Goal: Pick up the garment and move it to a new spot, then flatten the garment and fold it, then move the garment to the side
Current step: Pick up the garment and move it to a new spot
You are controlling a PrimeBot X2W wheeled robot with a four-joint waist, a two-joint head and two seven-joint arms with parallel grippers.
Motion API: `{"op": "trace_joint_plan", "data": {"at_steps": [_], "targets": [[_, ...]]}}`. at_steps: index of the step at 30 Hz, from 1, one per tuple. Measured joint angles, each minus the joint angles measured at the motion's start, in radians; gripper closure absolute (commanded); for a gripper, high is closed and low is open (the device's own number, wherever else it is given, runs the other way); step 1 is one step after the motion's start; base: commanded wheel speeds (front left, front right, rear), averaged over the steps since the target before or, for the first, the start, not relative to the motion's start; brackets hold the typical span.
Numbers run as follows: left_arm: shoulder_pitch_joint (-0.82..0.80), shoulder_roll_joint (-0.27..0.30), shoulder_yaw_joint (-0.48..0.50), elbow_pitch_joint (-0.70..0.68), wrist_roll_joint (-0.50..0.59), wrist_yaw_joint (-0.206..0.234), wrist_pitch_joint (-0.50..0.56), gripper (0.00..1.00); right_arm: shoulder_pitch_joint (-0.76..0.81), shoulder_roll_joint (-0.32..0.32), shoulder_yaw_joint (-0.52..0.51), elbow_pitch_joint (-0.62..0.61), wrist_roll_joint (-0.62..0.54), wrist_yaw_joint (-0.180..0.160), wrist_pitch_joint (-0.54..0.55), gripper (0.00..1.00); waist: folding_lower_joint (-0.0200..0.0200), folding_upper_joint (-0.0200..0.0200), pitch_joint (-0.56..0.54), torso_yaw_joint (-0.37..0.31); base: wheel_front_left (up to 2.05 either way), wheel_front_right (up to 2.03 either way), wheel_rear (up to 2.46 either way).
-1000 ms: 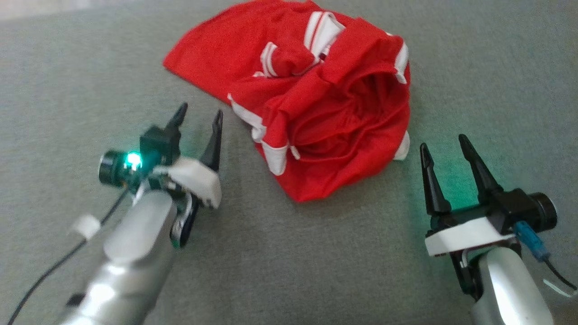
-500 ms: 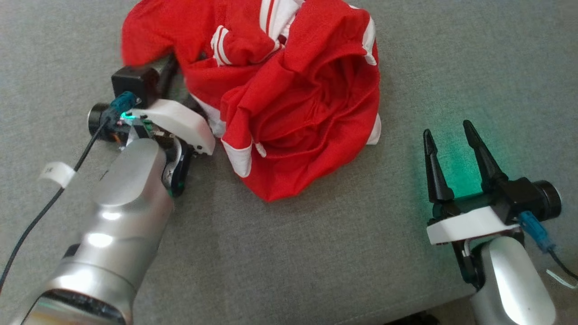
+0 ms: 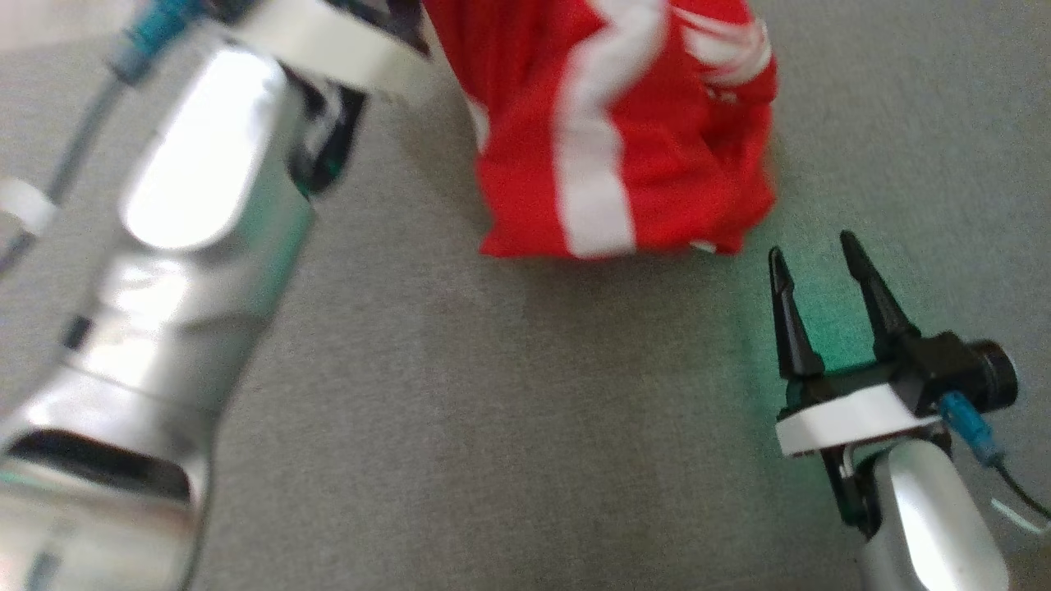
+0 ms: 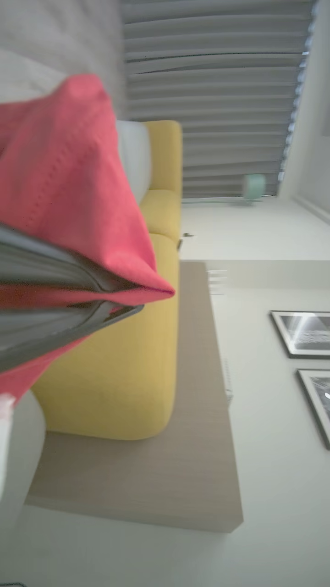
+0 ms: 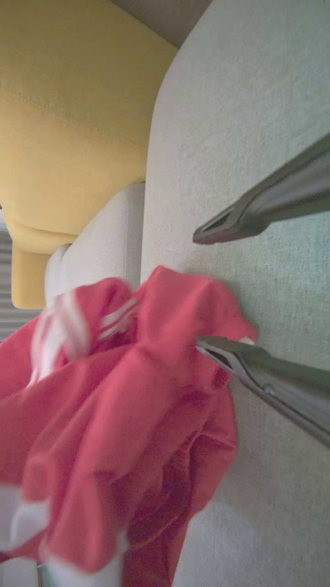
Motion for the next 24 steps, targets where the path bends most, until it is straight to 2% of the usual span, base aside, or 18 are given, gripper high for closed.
{"op": "trace_joint_plan", "data": {"at_steps": [8,11,19,24], "targets": [[-0.163,0.101,0.029,-0.070,0.025,0.003,0.042,1.00,0.092,0.000,0.002,0.017,0.000,0.000,0.000,0.00,-0.0002,0.0000,-0.101,0.077,0.00,0.00,0.00],[-0.185,0.145,0.042,-0.072,0.038,0.023,0.066,1.00,0.108,0.000,-0.002,0.019,-0.003,0.000,0.000,0.00,-0.0001,0.0000,-0.128,0.121,0.00,0.00,0.00],[-0.170,0.303,0.091,-0.066,0.058,0.054,0.080,1.00,0.145,0.000,-0.019,0.021,-0.040,0.000,0.000,0.00,-0.0002,0.0000,-0.174,0.261,0.00,0.00,0.00],[-0.082,0.380,0.112,-0.056,0.060,0.064,0.086,1.00,0.145,0.000,-0.021,0.021,-0.062,0.000,0.000,0.00,-0.0001,0.0000,-0.181,0.344,0.00,0.00,0.00]]}}
